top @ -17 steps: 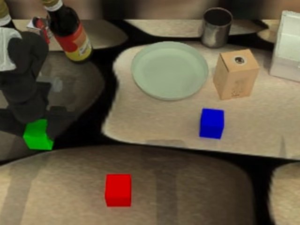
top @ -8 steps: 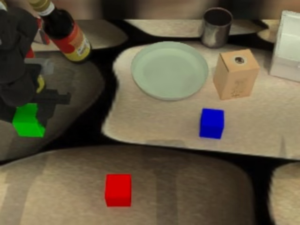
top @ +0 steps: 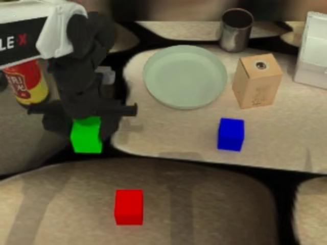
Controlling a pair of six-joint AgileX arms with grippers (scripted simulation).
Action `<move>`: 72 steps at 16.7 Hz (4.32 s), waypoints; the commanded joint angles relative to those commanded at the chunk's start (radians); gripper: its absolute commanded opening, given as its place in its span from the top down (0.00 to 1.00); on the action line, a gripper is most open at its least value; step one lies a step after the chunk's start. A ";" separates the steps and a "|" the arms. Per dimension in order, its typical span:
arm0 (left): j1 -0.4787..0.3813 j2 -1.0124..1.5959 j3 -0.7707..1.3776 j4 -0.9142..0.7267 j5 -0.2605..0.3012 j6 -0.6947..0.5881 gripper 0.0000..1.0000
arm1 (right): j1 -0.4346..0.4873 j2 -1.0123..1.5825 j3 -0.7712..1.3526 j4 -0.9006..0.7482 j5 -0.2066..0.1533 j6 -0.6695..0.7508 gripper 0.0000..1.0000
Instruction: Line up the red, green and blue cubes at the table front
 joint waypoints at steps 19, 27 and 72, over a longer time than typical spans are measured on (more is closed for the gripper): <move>-0.501 0.070 0.046 0.048 -0.003 -0.553 1.00 | 0.000 0.000 0.000 0.000 0.000 0.000 0.00; -0.504 0.115 -0.047 0.186 -0.003 -0.553 1.00 | 0.000 0.000 0.000 0.000 0.000 0.000 0.00; -0.275 -0.381 -0.242 0.182 -0.025 -0.427 0.00 | 0.119 0.470 0.443 -0.289 -0.004 0.149 0.00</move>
